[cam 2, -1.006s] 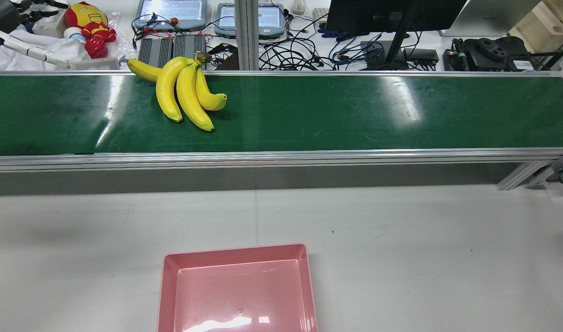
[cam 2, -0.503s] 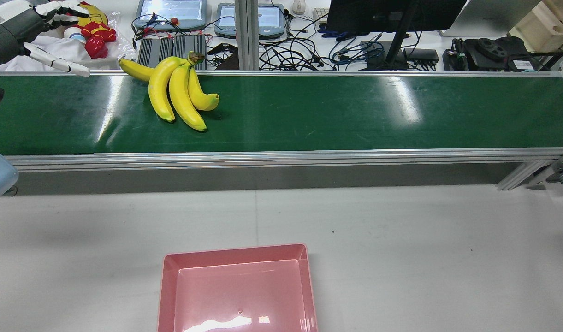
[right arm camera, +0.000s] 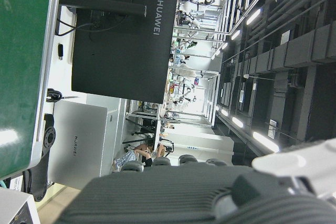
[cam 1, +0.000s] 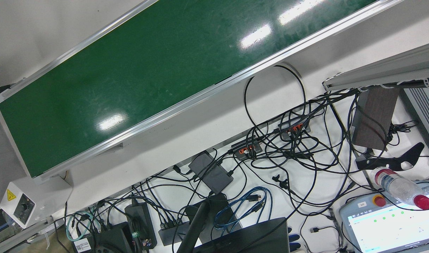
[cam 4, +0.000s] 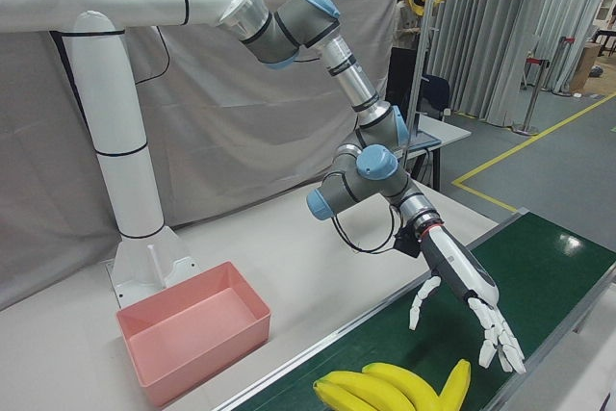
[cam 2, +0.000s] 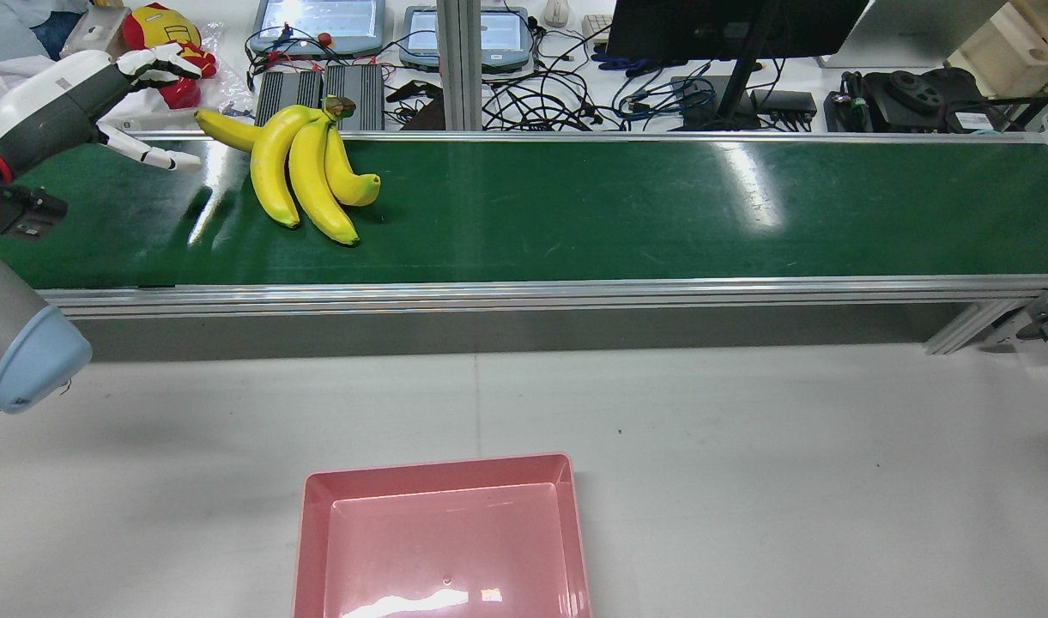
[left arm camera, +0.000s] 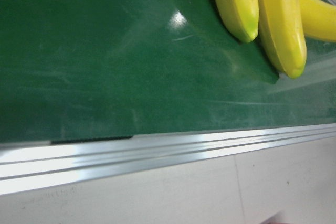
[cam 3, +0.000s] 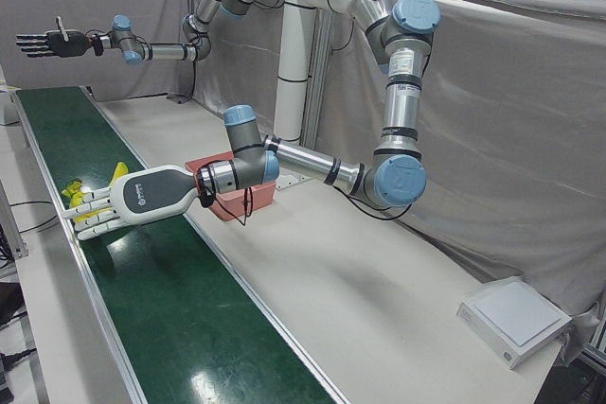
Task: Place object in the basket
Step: 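Reach the left hand forward to the bananas on the green belt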
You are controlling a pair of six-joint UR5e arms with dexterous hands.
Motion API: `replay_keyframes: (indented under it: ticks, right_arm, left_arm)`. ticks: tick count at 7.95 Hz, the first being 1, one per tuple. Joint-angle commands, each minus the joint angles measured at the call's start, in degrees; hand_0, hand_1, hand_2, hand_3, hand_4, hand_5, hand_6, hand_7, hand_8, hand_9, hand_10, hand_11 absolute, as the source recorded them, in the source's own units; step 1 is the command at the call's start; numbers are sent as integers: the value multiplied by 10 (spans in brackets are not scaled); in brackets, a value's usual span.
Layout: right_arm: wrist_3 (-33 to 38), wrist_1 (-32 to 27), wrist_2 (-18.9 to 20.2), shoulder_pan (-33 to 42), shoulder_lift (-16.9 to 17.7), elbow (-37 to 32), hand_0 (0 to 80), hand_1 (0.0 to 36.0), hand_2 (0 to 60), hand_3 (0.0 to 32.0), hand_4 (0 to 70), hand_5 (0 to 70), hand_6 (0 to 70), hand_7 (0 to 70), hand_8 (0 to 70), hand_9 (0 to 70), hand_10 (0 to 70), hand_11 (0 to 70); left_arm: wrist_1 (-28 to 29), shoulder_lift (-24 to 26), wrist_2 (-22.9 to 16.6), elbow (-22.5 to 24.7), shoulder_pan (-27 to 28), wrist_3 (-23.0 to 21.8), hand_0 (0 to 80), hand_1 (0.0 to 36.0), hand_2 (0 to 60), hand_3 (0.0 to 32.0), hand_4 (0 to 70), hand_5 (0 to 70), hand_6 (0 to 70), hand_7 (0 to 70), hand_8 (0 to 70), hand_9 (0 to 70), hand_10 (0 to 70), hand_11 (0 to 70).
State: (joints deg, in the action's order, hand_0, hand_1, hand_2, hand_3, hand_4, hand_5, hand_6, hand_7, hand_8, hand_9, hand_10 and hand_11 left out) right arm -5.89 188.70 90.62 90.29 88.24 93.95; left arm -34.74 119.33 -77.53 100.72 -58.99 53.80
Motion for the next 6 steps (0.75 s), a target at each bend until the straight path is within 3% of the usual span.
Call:
replay_keyframes:
  ticks: [1, 3, 6]
  right_arm:
    - [0, 0, 0, 0, 0, 0, 0, 0, 0, 0, 0, 0, 0, 0, 0, 0, 0, 0]
    - [0, 0, 0, 0, 0, 0, 0, 0, 0, 0, 0, 0, 0, 0, 0, 0, 0, 0]
    - [0, 0, 0, 1, 0, 1, 0, 0, 0, 0, 0, 0, 0, 0, 0, 0, 0, 0]
  left_arm:
    - [11, 45, -3, -67, 1, 2, 551, 206, 155, 22, 79, 270, 32, 85, 134, 129, 48, 91]
    - [34, 74, -5, -134, 1, 3, 546, 200, 148, 36, 66, 256, 26, 80, 133, 126, 46, 88]
    - [33, 72, -10, -134, 3, 3, 543, 201, 148, 54, 50, 238, 19, 76, 130, 119, 41, 81]
